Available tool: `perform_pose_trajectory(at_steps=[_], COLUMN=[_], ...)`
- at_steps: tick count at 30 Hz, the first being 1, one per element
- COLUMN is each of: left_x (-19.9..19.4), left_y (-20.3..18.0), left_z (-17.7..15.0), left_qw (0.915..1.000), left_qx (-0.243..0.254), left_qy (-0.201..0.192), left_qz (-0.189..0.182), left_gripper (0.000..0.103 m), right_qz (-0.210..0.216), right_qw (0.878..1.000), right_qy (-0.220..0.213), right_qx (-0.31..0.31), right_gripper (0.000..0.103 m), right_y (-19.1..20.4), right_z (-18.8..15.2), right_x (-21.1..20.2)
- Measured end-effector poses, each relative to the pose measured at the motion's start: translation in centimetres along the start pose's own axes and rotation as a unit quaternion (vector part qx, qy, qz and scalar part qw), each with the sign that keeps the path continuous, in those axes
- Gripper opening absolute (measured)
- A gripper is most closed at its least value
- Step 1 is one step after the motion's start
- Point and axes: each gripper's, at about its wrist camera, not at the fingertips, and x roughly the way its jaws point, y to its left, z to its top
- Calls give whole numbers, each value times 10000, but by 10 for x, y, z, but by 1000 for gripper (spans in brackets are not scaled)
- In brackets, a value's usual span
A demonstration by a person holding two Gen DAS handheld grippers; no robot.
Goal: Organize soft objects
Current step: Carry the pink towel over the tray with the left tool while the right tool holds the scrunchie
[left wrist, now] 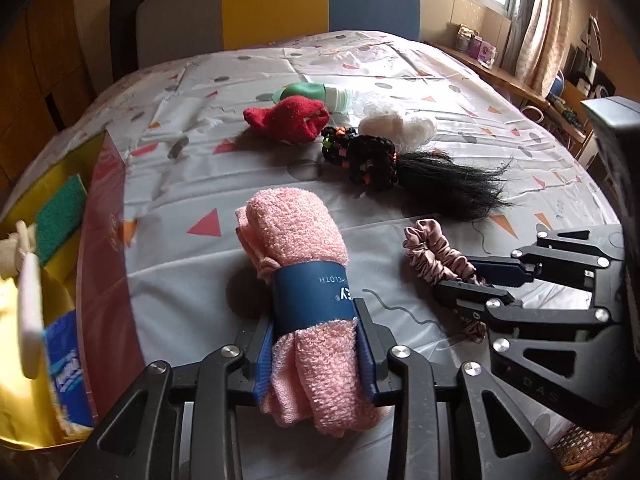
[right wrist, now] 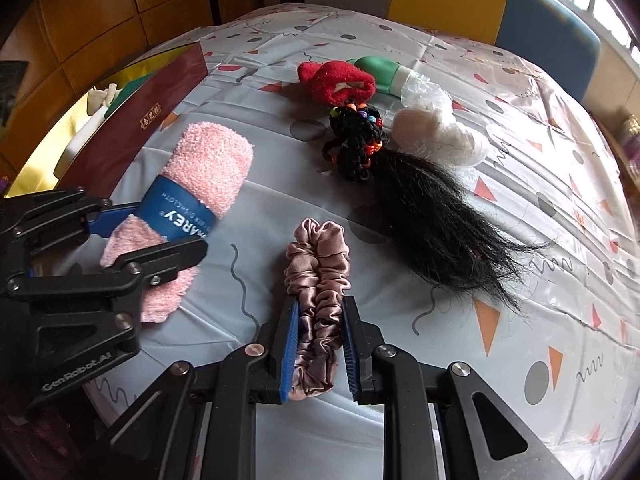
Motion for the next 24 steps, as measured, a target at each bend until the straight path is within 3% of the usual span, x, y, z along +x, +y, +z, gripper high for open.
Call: perform_pose_trajectory(at_steps=[13,24], left_x=[-50,-79], left_y=[-7,2], left_z=[0,1], left_qw=[9990,9980], left_qx=[165,-7], left_qy=[-418,-638], left_qz=[-26,-49], left_gripper=[34,34], right_qz=[-57,-159], right_qw=[9997,9993], right_qy=[-159,-235], right_qx=[-151,-261], right_gripper=[21,22], right_y=[2,5], right_z=[-3,-6], right_x=[-1,-3])
